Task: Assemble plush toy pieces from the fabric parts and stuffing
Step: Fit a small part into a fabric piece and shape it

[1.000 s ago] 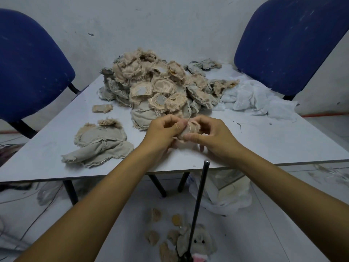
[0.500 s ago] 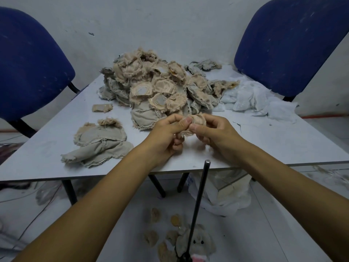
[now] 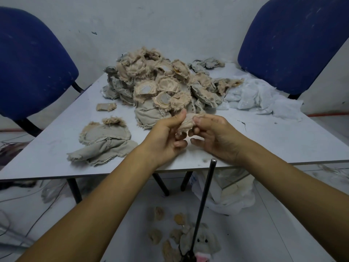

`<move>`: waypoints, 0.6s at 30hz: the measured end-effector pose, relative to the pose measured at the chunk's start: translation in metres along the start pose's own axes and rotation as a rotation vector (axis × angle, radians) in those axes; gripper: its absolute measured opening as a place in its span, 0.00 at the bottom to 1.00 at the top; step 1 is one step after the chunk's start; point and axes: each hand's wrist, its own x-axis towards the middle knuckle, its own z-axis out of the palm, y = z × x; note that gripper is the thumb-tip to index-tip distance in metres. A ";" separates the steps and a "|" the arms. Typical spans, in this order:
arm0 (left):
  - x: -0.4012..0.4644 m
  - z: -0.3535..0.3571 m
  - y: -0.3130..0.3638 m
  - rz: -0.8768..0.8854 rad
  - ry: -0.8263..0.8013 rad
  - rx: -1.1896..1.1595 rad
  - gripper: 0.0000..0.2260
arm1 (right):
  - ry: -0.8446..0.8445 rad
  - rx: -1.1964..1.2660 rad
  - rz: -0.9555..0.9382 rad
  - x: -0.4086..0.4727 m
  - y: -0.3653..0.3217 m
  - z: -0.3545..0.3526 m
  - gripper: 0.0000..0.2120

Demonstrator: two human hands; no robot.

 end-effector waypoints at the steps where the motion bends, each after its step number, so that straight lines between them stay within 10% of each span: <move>1: 0.000 0.000 0.000 -0.010 0.026 -0.021 0.12 | 0.071 0.002 -0.014 0.001 0.002 0.001 0.03; 8: 0.001 0.001 -0.005 0.107 0.039 0.223 0.05 | 0.487 -0.476 -0.190 0.007 0.004 0.002 0.11; 18: 0.003 0.003 -0.025 0.718 0.579 1.127 0.10 | 0.479 -0.696 -0.434 0.010 0.016 0.009 0.18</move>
